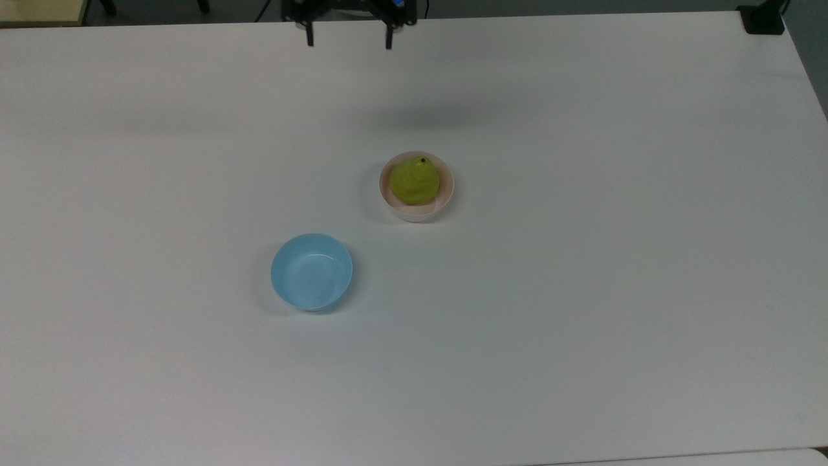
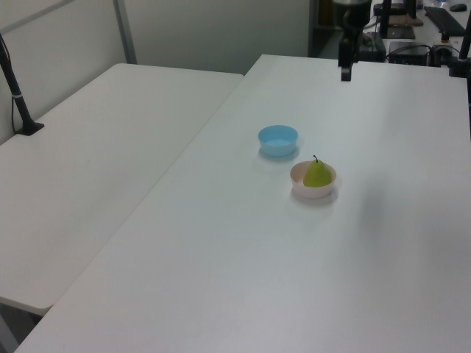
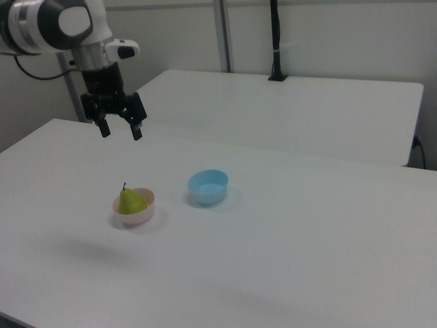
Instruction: Place the pear in the bowl
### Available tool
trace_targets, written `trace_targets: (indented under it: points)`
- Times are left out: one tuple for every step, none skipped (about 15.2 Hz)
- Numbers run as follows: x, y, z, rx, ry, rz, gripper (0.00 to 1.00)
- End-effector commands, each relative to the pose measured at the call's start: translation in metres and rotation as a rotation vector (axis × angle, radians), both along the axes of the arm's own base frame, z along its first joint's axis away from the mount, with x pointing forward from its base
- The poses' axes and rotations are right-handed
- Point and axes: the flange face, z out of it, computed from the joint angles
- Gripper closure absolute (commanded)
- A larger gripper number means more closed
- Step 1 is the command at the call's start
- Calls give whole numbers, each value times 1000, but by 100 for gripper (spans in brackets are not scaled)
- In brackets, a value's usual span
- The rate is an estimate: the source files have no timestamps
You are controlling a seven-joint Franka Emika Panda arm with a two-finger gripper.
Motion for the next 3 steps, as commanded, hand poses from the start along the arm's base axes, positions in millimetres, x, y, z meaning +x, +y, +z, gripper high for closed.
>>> trace_targets:
  points:
    - [0,-7,8,17,18,3,0]
    - [-1,-9,11,18,13,0,0]
    - [-1,-12,10,16,15,-4,0]
